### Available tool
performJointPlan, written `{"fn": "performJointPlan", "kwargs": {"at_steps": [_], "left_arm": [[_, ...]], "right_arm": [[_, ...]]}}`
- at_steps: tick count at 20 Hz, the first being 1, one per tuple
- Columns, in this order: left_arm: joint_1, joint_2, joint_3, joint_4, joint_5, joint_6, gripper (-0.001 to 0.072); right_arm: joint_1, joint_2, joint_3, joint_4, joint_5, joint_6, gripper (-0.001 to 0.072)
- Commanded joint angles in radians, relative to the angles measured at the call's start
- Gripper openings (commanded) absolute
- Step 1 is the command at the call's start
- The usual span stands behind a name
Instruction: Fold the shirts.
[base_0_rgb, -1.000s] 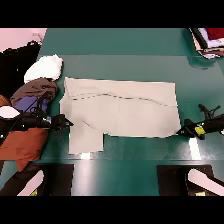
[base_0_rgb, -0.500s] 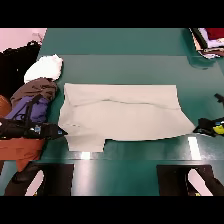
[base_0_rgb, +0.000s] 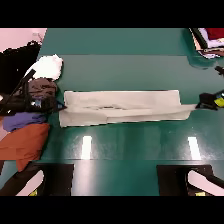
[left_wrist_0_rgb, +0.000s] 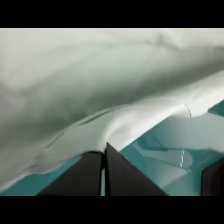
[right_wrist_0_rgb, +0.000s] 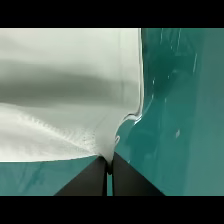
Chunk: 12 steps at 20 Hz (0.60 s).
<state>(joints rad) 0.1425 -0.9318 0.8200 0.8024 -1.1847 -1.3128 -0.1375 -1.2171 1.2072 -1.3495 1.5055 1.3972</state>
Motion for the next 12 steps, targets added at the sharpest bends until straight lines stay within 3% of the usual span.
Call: {"fn": "performJointPlan", "kwargs": {"at_steps": [1,4,5,6,7,8,10,11,12], "left_arm": [[0.001,-0.249,0.105,-0.063,0.145,0.079,0.0026],[0.001,-0.442,0.230,-0.140,0.156,0.099,0.0026],[0.001,-0.488,0.262,-0.163,0.155,0.099,0.0026],[0.001,-0.528,0.294,-0.180,0.154,0.099,0.0042],[0.001,-0.552,0.321,-0.186,0.155,0.097,0.0296],[0.001,-0.560,0.340,-0.184,0.154,0.087,0.0403],[0.001,-0.557,0.375,-0.182,0.126,0.090,0.0398],[0.001,-0.553,0.391,-0.182,0.105,0.091,0.0321],[0.001,-0.548,0.405,-0.183,0.089,0.097,0.0124]], "right_arm": [[0.050,-0.217,0.145,0.054,-0.041,0.019,0.0019],[0.048,-0.352,0.256,0.200,-0.096,0.019,0.0022],[0.048,-0.388,0.287,0.245,-0.096,0.019,0.0105],[0.047,-0.425,0.320,0.289,-0.091,0.018,0.0293],[0.041,-0.454,0.351,0.321,-0.086,0.015,0.0386],[0.033,-0.471,0.369,0.339,-0.077,0.010,0.0388],[0.003,-0.476,0.375,0.344,-0.050,-0.029,0.0388],[-0.023,-0.476,0.375,0.344,-0.026,-0.043,0.0388],[-0.049,-0.476,0.374,0.344,0.005,-0.057,0.0388]]}}
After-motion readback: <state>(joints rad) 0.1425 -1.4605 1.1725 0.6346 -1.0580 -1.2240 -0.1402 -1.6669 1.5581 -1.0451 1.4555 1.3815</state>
